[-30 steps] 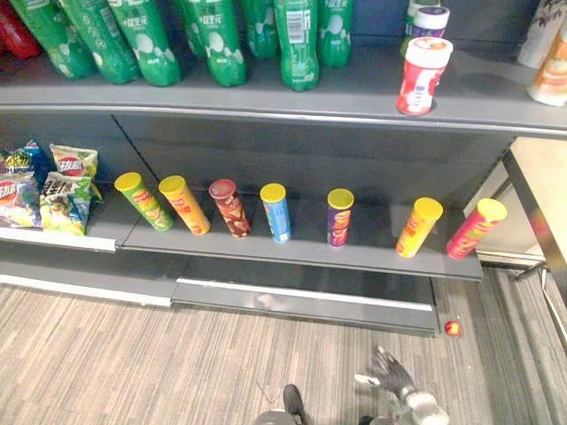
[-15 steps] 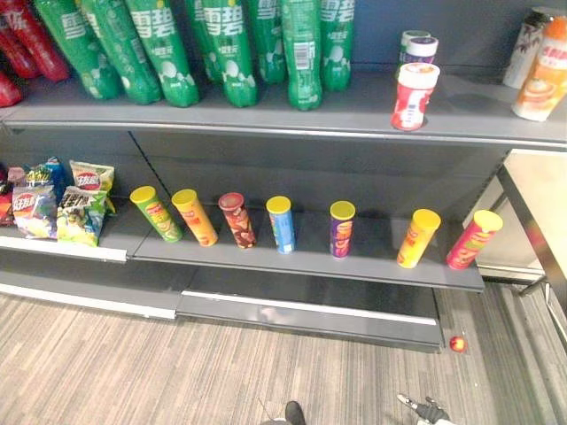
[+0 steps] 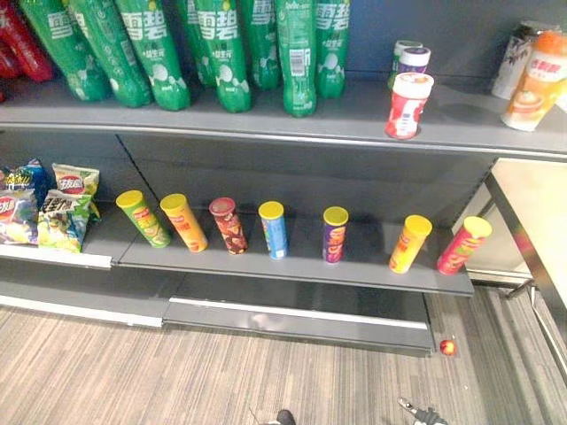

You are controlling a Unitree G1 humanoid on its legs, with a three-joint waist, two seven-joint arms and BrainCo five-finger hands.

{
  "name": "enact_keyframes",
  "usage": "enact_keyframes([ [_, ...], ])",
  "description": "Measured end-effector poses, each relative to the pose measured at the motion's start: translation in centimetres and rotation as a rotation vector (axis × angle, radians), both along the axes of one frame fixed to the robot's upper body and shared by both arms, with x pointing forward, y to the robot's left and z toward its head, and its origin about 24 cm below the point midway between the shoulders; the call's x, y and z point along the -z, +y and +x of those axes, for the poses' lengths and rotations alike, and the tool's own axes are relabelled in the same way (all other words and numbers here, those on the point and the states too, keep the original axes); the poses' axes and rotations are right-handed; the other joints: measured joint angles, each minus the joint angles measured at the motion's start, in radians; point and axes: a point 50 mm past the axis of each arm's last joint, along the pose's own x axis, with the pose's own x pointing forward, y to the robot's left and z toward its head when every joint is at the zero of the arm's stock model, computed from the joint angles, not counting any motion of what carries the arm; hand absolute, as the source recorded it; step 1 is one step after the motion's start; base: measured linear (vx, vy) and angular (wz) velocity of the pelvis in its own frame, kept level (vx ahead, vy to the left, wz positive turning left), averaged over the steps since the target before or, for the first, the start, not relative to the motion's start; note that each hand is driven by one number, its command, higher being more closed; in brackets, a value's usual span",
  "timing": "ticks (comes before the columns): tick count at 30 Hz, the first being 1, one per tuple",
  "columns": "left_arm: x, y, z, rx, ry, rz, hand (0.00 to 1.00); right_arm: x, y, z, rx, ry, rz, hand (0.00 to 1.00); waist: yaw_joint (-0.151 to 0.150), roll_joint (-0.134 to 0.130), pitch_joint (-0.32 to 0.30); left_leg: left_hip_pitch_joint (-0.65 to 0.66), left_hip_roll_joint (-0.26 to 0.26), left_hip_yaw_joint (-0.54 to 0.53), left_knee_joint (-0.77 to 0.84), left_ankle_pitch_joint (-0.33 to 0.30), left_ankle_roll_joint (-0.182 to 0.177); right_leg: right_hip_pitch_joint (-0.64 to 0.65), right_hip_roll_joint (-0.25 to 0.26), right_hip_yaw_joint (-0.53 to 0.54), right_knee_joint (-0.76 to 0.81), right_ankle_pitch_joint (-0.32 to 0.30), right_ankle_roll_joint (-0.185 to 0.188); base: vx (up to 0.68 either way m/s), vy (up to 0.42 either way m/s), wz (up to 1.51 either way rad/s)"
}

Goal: Put the gum and the chips on the shelf.

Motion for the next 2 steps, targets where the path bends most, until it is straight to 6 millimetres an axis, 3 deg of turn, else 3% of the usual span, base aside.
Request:
enact_keyframes([
  [2,0.01,-0.06,0.05,0.008,0.002,-0.001,0.00,-0.02,-0.07,0.04,0.001,-0.004,-0.003,0.00,-0.001,0.003,0.002,0.001,0.001,0.000,0.000,0.000,0.000,-0.001,0.000,0.003,0.000,-0.001,-0.001,0.00,0.000,0.00],
])
